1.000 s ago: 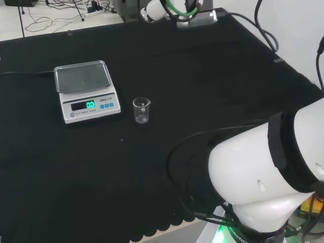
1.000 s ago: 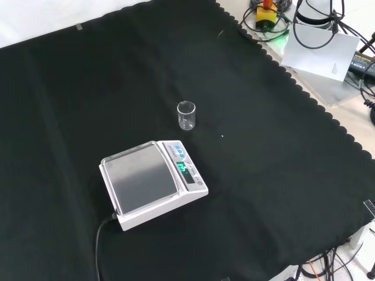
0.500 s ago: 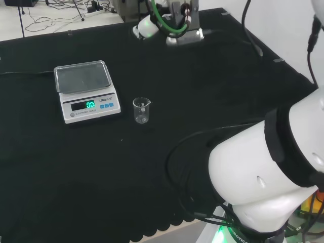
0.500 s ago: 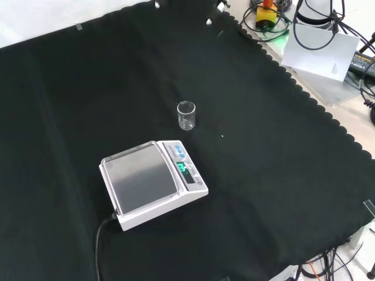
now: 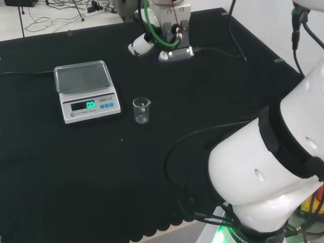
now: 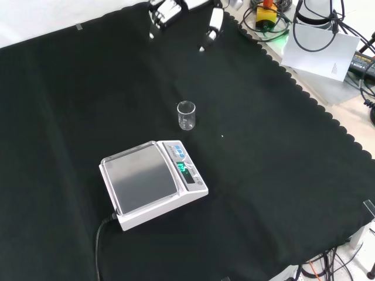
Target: Pick up the beaker.
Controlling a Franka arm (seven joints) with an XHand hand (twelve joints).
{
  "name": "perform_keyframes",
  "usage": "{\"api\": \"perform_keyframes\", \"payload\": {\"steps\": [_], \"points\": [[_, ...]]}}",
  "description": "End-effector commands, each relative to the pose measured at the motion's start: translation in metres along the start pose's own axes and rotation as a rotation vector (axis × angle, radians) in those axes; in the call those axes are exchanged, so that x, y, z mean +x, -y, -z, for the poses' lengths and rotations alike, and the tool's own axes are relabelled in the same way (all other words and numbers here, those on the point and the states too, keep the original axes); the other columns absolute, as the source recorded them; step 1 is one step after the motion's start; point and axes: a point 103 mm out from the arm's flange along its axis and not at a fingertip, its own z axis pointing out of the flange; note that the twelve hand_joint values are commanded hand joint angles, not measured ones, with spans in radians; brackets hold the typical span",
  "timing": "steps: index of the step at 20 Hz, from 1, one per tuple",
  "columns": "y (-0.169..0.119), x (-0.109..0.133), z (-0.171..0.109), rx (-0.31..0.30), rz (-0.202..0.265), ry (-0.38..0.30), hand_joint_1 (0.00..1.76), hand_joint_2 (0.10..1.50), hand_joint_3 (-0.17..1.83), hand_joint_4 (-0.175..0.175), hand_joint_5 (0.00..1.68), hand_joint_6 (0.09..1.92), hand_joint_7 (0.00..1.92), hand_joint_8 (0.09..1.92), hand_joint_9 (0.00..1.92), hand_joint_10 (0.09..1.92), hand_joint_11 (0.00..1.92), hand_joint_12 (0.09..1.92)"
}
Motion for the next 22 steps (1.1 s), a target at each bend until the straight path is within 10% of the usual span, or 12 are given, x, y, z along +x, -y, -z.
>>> {"api": "perform_keyframes", "payload": {"steps": [1,22], "points": [[-0.013,0.006,-0.024,0.021,0.002,-0.004,0.64,0.76,0.45,-0.022,0.25,0.18,0.2,0.79,0.38,0.86,0.0,1.45],[-0.022,0.02,-0.109,0.135,0.015,-0.029,0.65,0.76,0.45,-0.028,0.26,0.17,0.2,0.79,0.38,0.86,0.0,1.46]]}}
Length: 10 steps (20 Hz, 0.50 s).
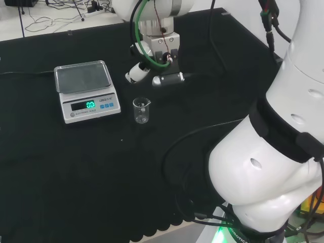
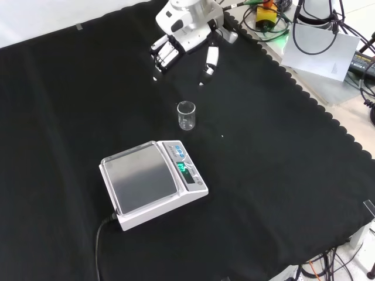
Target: Pick up the beaker.
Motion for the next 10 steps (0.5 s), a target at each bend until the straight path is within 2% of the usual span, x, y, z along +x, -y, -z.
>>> {"api": "perform_keyframes", "payload": {"steps": [1,10], "points": [[-0.002,0.006,-0.027,0.007,0.003,-0.004,0.65,0.76,0.45,-0.028,0.26,0.17,0.2,0.79,0.38,0.86,0.0,1.46],[-0.002,-0.006,-0.046,0.051,-0.006,-0.007,0.65,0.76,0.44,-0.03,0.27,0.17,0.2,0.79,0.37,0.86,0.0,1.46]]}}
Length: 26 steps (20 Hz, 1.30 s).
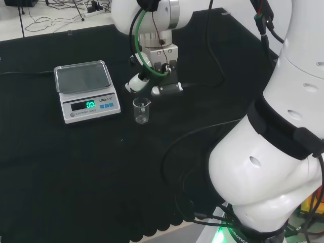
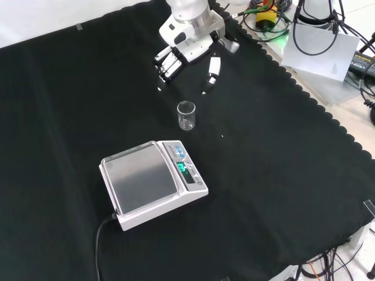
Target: Pick up the beaker.
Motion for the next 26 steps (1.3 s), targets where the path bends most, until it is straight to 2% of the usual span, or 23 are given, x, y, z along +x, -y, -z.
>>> {"api": "perform_keyframes", "payload": {"steps": [1,10,14,16,26], "points": [[-0.002,-0.008,-0.021,0.039,-0.004,-0.004,0.65,0.76,0.44,-0.03,0.27,0.17,0.2,0.79,0.37,0.86,0.0,1.46],[-0.015,0.003,-0.037,0.074,0.007,-0.012,0.65,0.76,0.44,-0.031,0.27,0.17,0.2,0.79,0.36,0.87,0.0,1.45],[-0.019,0.009,-0.042,0.117,0.022,-0.014,0.65,0.75,0.42,-0.029,0.26,0.14,0.13,0.79,0.08,0.86,0.0,1.33],[-0.019,0.011,-0.044,0.128,0.023,-0.009,0.65,0.74,0.41,-0.028,0.26,0.13,0.1,0.78,0.02,0.81,0.0,1.27],[-0.011,0.009,-0.058,0.17,0.016,-0.009,0.65,0.72,0.39,-0.027,0.26,0.11,0.09,0.76,0.0,0.84,0.0,1.25]]}}
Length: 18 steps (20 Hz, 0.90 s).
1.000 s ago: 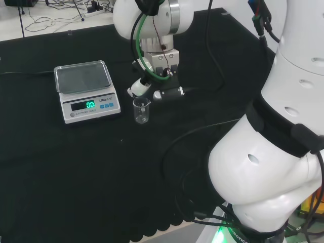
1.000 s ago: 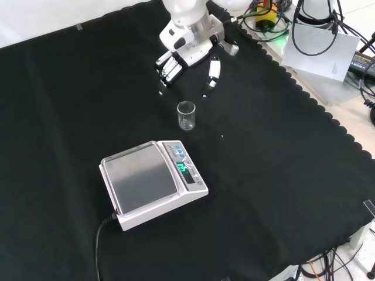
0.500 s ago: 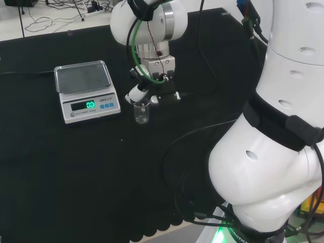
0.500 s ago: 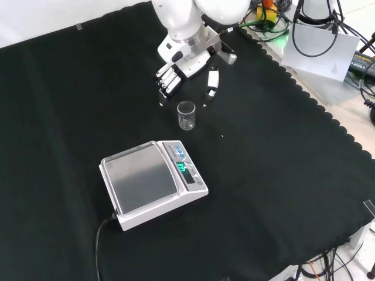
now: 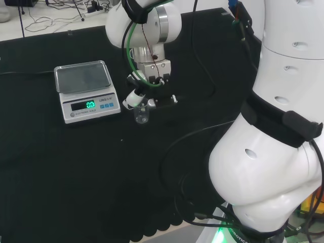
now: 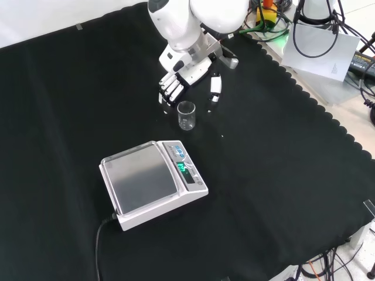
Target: Pick up the beaker.
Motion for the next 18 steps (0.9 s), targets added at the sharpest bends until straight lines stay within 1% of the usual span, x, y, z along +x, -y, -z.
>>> {"api": "perform_keyframes", "payload": {"steps": [1,3,10,13,18], "points": [[0.003,-0.002,-0.008,0.031,-0.004,0.0,0.65,0.72,0.39,-0.027,0.26,0.11,0.08,0.76,0.0,0.84,0.0,1.25],[0.001,-0.002,-0.011,0.05,-0.006,0.003,0.66,0.71,0.38,-0.026,0.25,0.11,0.08,0.76,0.0,0.85,0.0,1.25],[-0.006,-0.002,-0.015,0.077,-0.015,0.024,0.67,0.68,0.36,-0.024,0.22,0.09,0.05,0.74,0.0,0.84,0.0,1.27],[-0.008,-0.002,-0.017,0.08,-0.017,0.029,0.69,0.68,0.35,-0.023,0.21,0.09,0.04,0.74,0.0,0.84,0.0,1.29],[-0.014,-0.002,-0.022,0.099,-0.03,0.052,0.78,0.69,0.37,-0.025,0.23,0.09,0.03,0.74,0.0,0.9,0.0,1.41]]}}
